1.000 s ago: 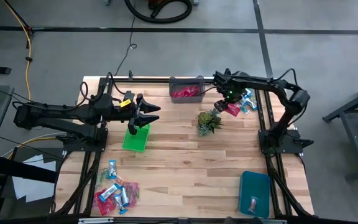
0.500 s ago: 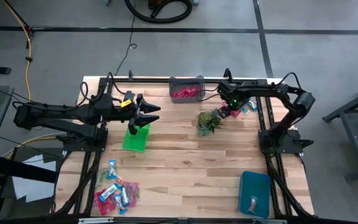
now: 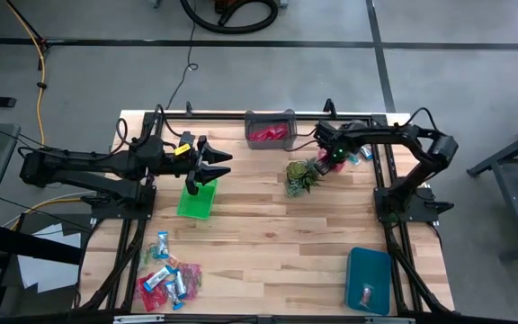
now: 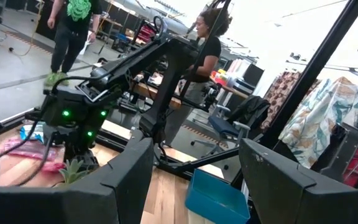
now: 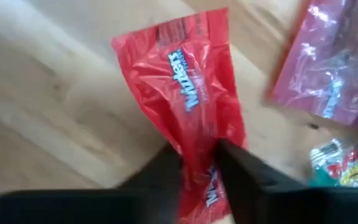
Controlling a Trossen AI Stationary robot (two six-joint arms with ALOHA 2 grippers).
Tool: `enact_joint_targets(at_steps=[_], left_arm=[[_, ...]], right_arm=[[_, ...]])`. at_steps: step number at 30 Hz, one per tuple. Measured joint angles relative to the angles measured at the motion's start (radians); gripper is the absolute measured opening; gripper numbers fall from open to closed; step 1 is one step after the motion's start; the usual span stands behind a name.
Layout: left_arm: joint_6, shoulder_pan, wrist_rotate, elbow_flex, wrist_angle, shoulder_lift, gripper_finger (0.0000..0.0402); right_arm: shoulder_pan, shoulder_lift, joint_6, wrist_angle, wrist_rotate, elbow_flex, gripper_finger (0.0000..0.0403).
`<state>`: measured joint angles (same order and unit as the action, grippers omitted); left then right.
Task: Sort candy
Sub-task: Put the red candy into the black transparent bin
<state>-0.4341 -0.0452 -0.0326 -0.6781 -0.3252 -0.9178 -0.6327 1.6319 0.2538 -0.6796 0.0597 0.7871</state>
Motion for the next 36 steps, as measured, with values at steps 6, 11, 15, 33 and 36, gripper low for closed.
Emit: enact_joint_targets(at_steps=[6,11,15,33,36], left_arm=[[0.000,0.000,0.000,0.000,0.000,0.000,0.0225],[0.000,0.000,0.000,0.000,0.000,0.000,0.0225],[0.000,0.000,0.000,0.000,0.000,0.000,0.0225],[0.000,0.000,0.000,0.000,-0.001,0.000,0.0225],[0.000,0.000,0.000,0.000,-0.001,0.000,0.0225]], right_arm=[[0.059,-0.113,-0.010,-0.125,-0.020,0.053,0.0023],[0.070,-0.266,-0.045,-0.196,-0.013,0.181,0.0007],[0.081,-0.378,-0.042,-0.081,-0.013,0.271,0.0008],[0.181,-0.361,-0.026,0.527,-0.030,0.294,0.0001],[0.160,-0.282,0.019,0.605,-0.061,0.332,0.0001]])
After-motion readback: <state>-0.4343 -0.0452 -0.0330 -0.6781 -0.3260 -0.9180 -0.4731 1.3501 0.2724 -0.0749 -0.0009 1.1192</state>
